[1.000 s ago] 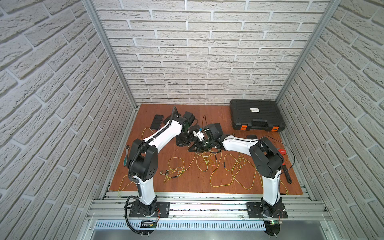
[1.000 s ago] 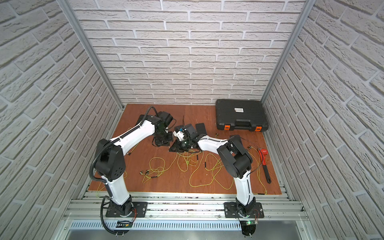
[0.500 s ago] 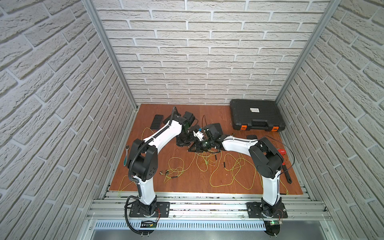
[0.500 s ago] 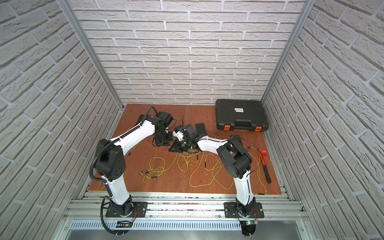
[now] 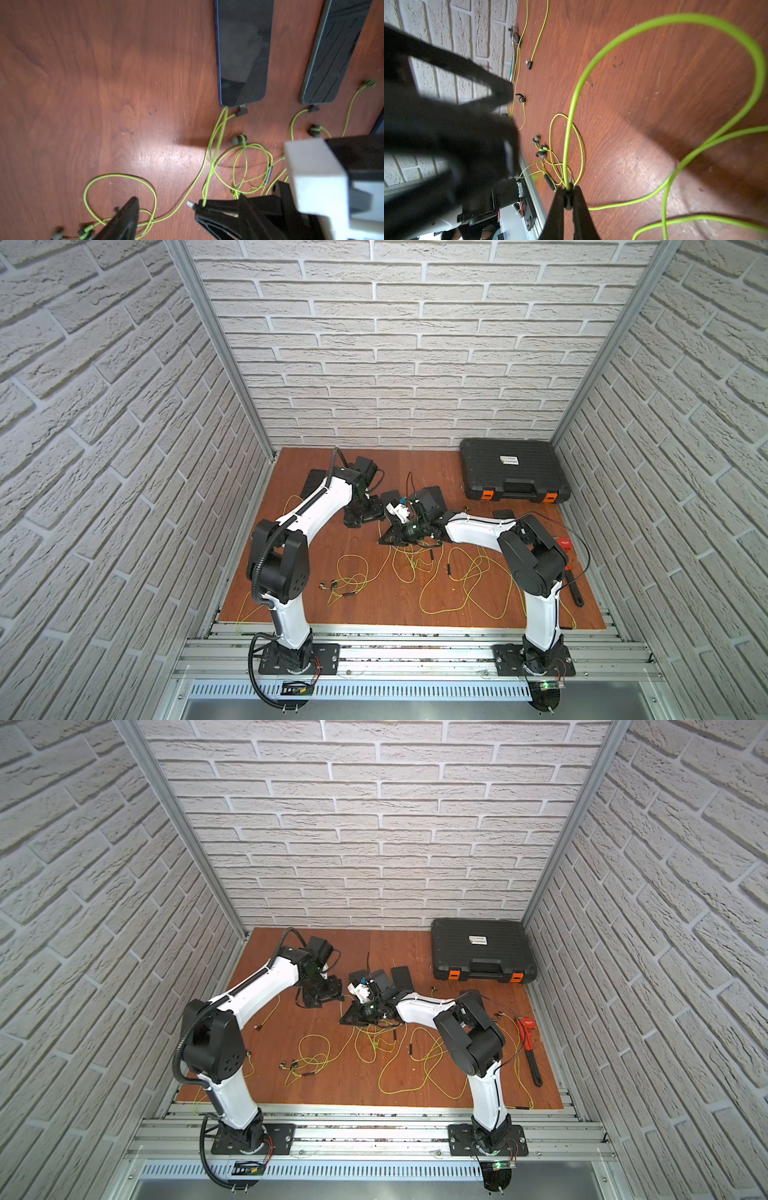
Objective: Plug wired earphones into phones
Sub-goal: Pick up the wired earphone from the center of the board, then move the phone to the center of the board.
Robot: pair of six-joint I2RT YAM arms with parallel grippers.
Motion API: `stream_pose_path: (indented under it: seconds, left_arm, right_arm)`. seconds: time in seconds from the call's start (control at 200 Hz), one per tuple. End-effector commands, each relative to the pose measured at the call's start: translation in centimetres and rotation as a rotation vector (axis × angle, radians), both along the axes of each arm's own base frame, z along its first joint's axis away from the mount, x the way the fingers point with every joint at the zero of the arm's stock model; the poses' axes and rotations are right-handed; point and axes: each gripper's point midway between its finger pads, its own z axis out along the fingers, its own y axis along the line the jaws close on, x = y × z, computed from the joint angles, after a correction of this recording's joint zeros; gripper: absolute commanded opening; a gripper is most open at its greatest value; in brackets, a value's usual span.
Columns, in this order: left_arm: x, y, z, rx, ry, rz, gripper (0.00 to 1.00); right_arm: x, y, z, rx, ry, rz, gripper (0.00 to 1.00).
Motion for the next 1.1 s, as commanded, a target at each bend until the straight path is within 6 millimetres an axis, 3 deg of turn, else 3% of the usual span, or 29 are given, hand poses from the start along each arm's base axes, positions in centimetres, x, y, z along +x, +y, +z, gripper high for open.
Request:
stream_pose_path:
  seconds: [0.0,0.255,0.445,0.55,0.78,0.91,1.095]
  left_arm:
    - [3.2,2.4,1.8,-0.013,-0.118,-0.046,0.77]
    - [13.7,7.6,-1.1,0.151,-0.239,-0.258,0.80]
    - [20.6,9.1,-3.2,0.180,-0.300,-0.303,0.94]
    - [23.5,9.8,-3.9,0.164,-0.335,-0.290,0.96]
    - [26.3,10.7,-6.1,0.157,-0.419,-0.318,0.98]
    - [26.0,10.5,-8.2,0.102,-0.367,-0.318,0.98]
    - [26.1,11.5,-8.5,0.116,-0.343,-0.272,0.98]
  right_arm:
    - [0.0,-0.6,2.4,0.021,-0.070,0.005,0.06]
    - [-1.5,-2.5,2.3,-0.047,-0.080,0.008,0.06]
    - [-2.7,-3.5,2.0,-0.069,-0.058,-0.003,0.06]
    - [-3.4,-4.2,1.9,-0.094,-0.056,-0.004,0.06]
    - [-4.0,-5.1,1.2,-0.132,-0.039,-0.012,0.06]
    - [-4.1,-5.2,0.9,-0.141,-0.032,-0.024,0.06]
    - [-4.1,-5.4,0.7,-0.131,-0.027,-0.056,0.06]
